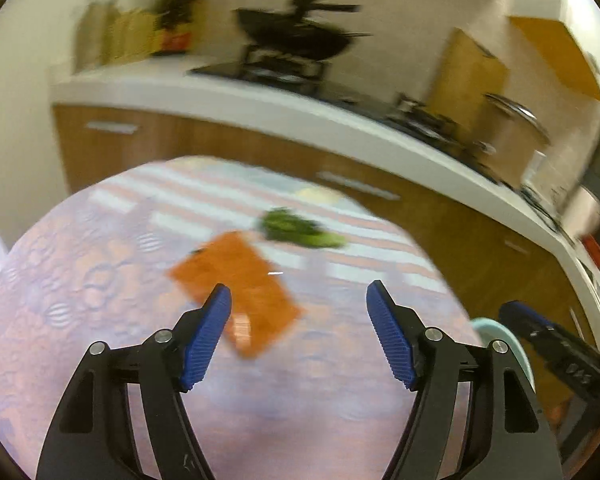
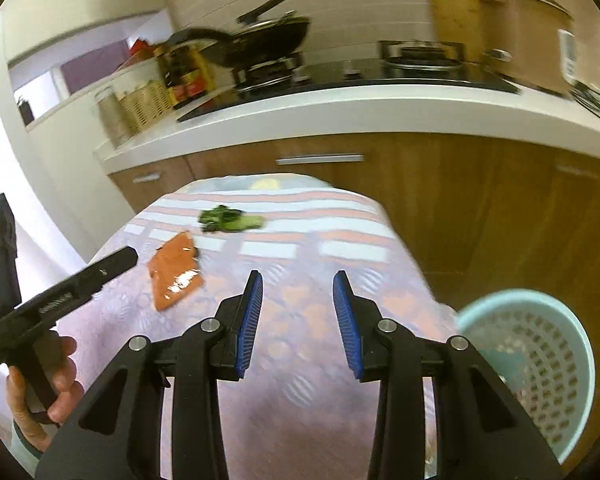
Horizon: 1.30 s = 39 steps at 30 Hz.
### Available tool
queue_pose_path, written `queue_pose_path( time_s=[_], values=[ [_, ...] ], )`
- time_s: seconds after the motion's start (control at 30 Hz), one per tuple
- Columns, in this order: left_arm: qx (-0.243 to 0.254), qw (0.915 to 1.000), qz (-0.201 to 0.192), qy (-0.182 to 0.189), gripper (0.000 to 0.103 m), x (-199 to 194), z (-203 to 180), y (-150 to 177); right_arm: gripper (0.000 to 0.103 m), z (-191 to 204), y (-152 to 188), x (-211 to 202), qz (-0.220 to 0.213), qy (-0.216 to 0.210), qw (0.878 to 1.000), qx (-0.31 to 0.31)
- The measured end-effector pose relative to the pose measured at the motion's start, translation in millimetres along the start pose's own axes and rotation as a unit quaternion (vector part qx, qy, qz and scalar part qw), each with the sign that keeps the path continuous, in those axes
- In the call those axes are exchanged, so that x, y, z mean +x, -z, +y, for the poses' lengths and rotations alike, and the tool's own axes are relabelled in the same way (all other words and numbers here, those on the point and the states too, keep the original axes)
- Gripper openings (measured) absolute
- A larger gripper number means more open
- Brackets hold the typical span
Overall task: Collect trash
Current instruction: 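Grasp the remaining orange snack packet with the left tool, then grasp the bok choy stalk with the right tool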
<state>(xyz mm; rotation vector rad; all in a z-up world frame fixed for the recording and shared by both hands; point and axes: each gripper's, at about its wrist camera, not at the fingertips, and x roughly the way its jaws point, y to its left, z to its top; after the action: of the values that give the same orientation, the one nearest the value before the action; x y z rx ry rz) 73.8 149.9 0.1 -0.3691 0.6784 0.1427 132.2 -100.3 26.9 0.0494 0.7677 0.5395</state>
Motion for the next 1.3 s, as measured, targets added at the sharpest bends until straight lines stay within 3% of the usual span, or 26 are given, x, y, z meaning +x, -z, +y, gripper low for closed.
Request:
queue_pose_path(
  time_s=[0.13,0.27,0.37,0.5,0.67,0.7,0.8,0.87,0.9,0.93,1.03,1.13,1.3],
  values=[
    [-0.022,0.9989,0.027,-0.031,0.068,21,29,-5,0.033,32,-17,31,0.015,-0.022,0.999,-0.030],
    [-0.024,0.9973,0.049,-0.048,0.068,45,35,-4,0.033,55,-30,63,0.024,-0.030,0.997,-0.061],
    [-0.024,0.9968,0.058,-0.049,0.074,56,32,-2,0.033,62,-40,89,0.029,-0.029,0.996,-0.075],
    [-0.008,0.9961,0.069,-0.055,0.078,66,22,3,0.033,55,-49,110,0.028,-0.031,0.997,-0.063],
    [0.043,0.9918,0.069,-0.099,0.080,75,4,7,0.033,48,-49,133,0.038,-0.026,0.997,-0.055],
    [0.052,0.9905,0.068,-0.108,0.076,75,1,8,0.033,48,-49,135,0.040,-0.025,0.997,-0.056],
    [0.059,0.9891,0.058,-0.122,0.052,74,-1,10,0.033,46,-51,144,0.045,-0.023,0.997,-0.058],
    [0.051,0.9904,0.052,-0.118,0.039,72,2,9,0.045,43,-56,151,0.050,-0.025,0.997,-0.058],
    [0.049,0.9910,0.049,-0.114,0.026,71,3,9,0.047,41,-58,154,0.052,-0.026,0.997,-0.055],
    [0.042,0.9927,0.048,-0.102,0.021,71,5,9,0.048,39,-61,158,0.056,-0.030,0.997,-0.050],
    [0.024,0.9958,0.042,-0.078,0.011,67,12,9,0.048,34,-66,171,0.074,-0.043,0.996,-0.038],
    [0.003,0.9980,0.023,-0.059,0.008,60,19,6,0.048,30,-67,188,0.096,-0.047,0.994,-0.024],
    [-0.038,0.9970,-0.002,-0.067,0.008,50,42,-2,0.048,41,-62,190,0.114,-0.074,0.989,-0.049]
  ],
)
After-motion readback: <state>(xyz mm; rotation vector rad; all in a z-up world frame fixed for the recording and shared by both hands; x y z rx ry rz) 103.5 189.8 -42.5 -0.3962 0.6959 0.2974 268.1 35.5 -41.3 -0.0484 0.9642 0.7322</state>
